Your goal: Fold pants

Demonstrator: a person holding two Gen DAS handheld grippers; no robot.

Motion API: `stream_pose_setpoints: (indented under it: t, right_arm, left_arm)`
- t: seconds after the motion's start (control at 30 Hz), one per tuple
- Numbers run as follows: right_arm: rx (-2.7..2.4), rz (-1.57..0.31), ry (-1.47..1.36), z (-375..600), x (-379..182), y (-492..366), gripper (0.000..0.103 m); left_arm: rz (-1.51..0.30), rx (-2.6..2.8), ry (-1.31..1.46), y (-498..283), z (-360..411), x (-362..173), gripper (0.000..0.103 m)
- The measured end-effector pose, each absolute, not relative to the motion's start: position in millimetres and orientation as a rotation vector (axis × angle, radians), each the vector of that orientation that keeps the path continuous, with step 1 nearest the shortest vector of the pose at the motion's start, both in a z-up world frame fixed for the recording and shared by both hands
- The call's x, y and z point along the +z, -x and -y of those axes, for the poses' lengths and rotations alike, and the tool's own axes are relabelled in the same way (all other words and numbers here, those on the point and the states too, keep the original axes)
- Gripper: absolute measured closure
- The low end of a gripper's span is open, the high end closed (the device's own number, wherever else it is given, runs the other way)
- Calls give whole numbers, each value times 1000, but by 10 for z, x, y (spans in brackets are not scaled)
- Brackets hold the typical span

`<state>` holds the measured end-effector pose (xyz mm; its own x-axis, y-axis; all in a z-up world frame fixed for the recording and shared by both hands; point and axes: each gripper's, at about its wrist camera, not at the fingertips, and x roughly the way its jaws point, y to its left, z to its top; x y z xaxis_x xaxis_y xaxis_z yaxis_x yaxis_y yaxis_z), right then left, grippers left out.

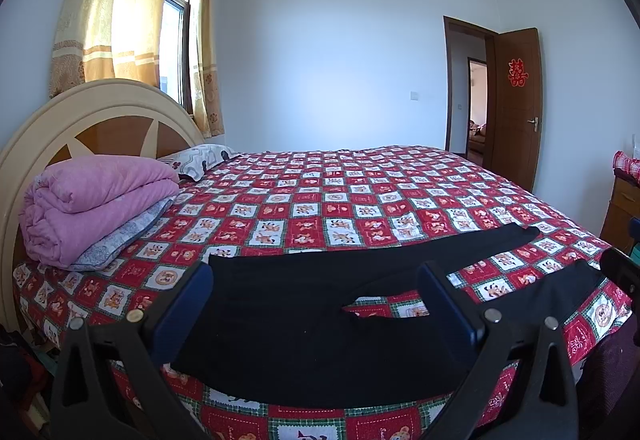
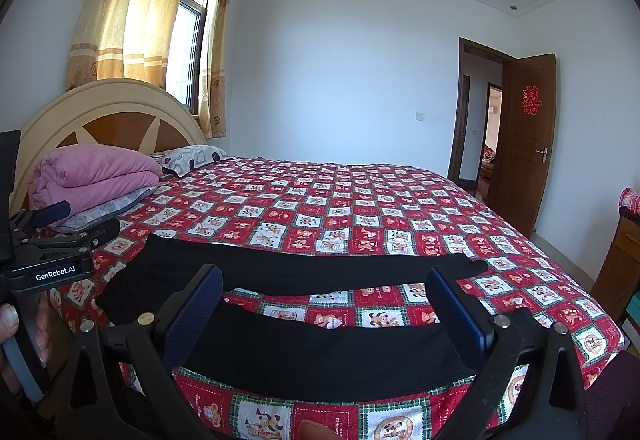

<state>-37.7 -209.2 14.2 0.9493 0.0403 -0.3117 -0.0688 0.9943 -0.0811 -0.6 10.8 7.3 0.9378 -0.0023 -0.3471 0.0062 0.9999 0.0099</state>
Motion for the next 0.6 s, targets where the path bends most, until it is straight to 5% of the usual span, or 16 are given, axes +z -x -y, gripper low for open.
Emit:
stream_pose_setpoints:
  t: [0.37,0.6]
  right_arm:
    - [51,-322,92,2082,119,348,1]
    - [79,-383,99,2113,-129,102,1]
  left_arm:
    - [-367,-1,-9,-31,-180,41,0]
    - [-471,138,-4,-598,-699,-456,0]
